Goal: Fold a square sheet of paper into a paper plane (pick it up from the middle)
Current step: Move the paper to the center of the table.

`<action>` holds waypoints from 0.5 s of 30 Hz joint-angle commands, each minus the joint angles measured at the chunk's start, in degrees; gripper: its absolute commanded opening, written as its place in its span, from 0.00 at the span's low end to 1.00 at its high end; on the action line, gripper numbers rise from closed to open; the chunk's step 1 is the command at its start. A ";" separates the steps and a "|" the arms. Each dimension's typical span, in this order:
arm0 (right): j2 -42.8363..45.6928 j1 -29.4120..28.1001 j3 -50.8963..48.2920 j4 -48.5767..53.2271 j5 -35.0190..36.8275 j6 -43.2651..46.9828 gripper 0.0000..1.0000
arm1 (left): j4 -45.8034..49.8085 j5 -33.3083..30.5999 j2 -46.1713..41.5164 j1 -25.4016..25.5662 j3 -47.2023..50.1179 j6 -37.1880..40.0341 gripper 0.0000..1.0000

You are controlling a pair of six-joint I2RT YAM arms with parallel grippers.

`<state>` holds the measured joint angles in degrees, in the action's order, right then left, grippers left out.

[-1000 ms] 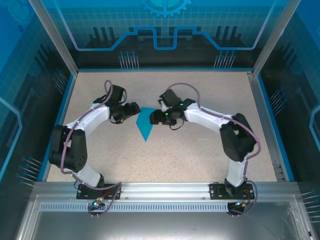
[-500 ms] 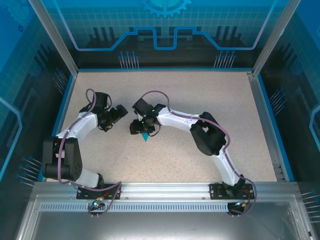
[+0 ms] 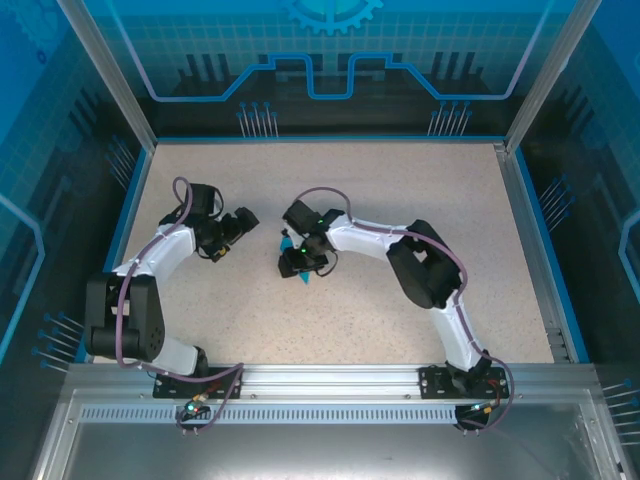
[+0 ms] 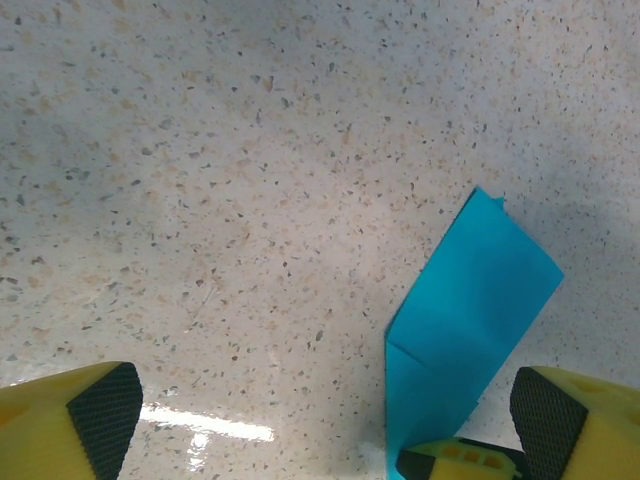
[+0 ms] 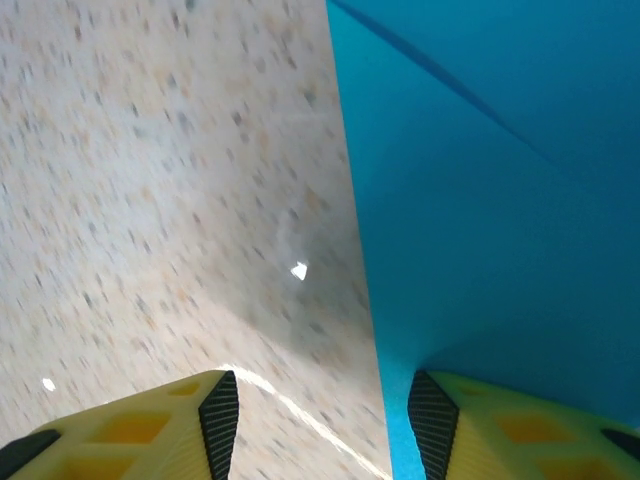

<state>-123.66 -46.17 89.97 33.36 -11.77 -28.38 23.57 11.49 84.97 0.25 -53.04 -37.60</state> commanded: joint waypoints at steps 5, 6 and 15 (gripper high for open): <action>9.47 8.17 -12.36 5.89 -0.88 15.46 0.51 | -2.28 4.40 1.16 -0.34 1.98 -0.80 0.99; 10.88 8.75 -12.95 5.31 -1.06 14.98 0.51 | -2.72 4.87 1.08 -0.25 2.26 -0.89 0.99; 19.67 8.65 -16.86 -4.93 4.31 -4.50 0.52 | -4.85 7.00 0.74 3.75 2.45 -1.67 0.98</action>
<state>-105.84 -37.28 74.76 32.40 -10.63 -24.51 20.23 16.16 85.52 2.66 -51.24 -37.67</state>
